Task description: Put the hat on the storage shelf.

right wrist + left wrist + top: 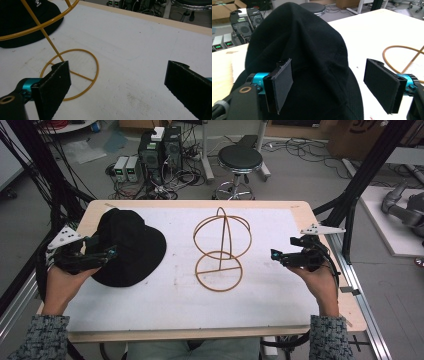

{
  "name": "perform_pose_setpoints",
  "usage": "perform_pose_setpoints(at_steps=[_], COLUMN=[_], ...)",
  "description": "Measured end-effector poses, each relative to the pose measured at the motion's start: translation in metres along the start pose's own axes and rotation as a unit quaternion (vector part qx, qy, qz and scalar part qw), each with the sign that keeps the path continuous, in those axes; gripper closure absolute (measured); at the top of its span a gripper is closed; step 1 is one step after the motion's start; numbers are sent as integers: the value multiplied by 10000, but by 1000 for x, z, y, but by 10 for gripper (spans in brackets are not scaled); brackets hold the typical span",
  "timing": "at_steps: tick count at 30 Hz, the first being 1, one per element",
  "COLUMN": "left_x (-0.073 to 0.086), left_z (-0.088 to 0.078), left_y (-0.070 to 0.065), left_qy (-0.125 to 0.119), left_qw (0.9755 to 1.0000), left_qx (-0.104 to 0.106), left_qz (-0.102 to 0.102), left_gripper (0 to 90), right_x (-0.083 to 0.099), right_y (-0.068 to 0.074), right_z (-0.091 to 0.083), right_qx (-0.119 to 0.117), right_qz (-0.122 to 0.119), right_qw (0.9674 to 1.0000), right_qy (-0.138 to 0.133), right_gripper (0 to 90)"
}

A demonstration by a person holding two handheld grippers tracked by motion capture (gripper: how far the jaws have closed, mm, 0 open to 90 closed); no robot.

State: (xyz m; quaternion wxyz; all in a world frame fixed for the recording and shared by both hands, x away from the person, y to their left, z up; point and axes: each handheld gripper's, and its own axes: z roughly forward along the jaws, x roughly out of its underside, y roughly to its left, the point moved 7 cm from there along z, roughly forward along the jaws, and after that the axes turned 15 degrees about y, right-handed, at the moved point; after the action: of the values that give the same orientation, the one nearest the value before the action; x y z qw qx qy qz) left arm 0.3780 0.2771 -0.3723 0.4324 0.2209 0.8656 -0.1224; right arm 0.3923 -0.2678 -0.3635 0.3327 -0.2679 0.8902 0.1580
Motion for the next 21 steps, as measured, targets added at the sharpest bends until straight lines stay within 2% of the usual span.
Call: perform_pose_setpoints(at_steps=[5,13,21], left_x=[-2,-17,-30], left_z=[-1,-8,-5], left_y=[3,6,13], left_qy=[-18,-151,-228], left_qw=[10000,9999,9997], left_qx=[-29,-38,-91], left_qz=[-14,28,29], left_gripper=[236,236,236], right_x=[1,7,16], right_y=[0,6,13], right_z=[-1,-3,0], right_qx=[17,69,189], right_qz=[3,-61,-108], right_qw=[10000,9999,9997], right_qy=[34,102,112], right_gripper=[65,65,65])
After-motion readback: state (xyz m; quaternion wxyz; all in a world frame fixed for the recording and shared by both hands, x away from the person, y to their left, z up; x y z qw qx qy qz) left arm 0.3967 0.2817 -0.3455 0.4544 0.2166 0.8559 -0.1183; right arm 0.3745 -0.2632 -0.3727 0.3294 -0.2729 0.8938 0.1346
